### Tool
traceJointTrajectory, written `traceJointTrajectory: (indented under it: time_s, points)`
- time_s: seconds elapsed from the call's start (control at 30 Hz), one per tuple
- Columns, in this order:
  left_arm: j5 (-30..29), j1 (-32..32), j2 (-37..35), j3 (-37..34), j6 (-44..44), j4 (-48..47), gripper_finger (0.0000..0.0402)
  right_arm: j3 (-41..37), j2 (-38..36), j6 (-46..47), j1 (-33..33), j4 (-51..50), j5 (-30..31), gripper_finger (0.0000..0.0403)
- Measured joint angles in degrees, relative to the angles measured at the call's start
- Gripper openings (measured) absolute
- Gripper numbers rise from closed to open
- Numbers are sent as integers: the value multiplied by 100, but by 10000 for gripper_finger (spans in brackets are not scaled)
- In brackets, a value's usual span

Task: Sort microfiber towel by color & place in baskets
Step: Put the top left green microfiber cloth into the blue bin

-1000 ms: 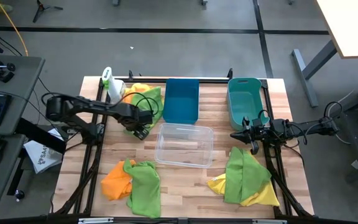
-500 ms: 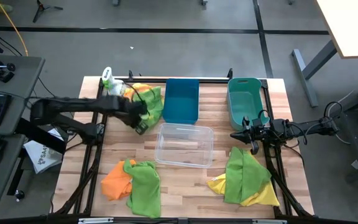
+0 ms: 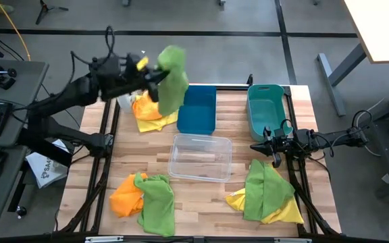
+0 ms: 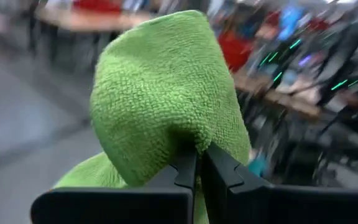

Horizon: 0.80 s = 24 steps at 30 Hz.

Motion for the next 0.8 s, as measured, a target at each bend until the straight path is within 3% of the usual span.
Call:
traceJointTrajectory:
  time_s: [0.13,0.3,0.53,0.8]
  points:
    - [801,440,573,4,440,1057,0,-2,-1,1,1,0,-2,0]
    - [1527,832,1246,-39,208,1091,0,-1,1,0,0,0,-2,0]
    - [1587,925,1592,-711,-32,869,0,0,-1,1,1,-1,-2,0]
    - [1728,867,1618,-1566,-996,796,0,-1,0,1,0,0,-2,0]
